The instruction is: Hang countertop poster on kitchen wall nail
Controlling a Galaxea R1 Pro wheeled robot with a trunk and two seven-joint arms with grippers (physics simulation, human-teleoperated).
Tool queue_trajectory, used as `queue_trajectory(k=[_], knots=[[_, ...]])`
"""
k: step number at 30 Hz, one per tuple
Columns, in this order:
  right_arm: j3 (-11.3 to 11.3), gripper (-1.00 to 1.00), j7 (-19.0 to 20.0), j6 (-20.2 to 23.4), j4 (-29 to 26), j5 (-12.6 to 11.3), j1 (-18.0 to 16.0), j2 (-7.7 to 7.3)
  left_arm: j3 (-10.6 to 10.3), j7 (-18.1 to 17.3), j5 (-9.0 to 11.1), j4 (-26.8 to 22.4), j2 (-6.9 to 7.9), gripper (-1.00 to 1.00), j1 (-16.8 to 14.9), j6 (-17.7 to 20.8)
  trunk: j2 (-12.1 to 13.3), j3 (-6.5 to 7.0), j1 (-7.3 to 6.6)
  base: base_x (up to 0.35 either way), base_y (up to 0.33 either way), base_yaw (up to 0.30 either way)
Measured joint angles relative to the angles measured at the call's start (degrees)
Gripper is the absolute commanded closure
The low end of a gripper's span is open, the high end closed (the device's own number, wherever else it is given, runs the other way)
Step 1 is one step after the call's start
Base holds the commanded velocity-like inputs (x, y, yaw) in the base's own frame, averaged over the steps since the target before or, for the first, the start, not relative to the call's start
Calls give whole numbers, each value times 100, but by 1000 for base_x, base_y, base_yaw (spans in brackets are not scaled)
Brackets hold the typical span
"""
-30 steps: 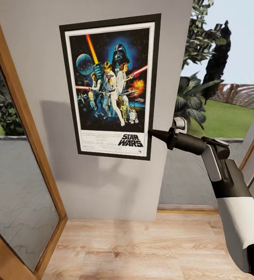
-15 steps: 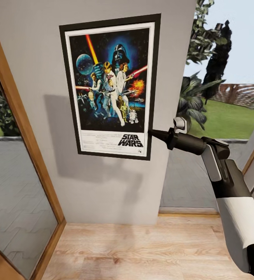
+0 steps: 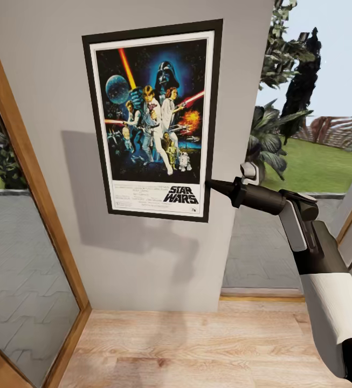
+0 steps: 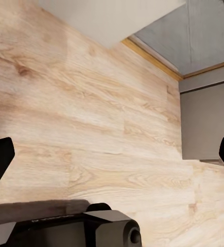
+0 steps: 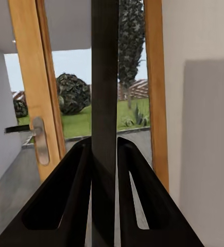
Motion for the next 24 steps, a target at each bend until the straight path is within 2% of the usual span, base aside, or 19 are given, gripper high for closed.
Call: queue_trajectory(k=[18, 24], knots=[[7, 100, 0, -1, 0, 8, 0, 0, -1, -1, 0, 1, -1, -100, -2, -1, 0, 0, -1, 282, 166, 0], [1, 100, 0, -2, 0, 6, 0, 1, -1, 1, 0, 0, -1, -100, 2, 0, 1, 0, 1, 245, 45, 0]])
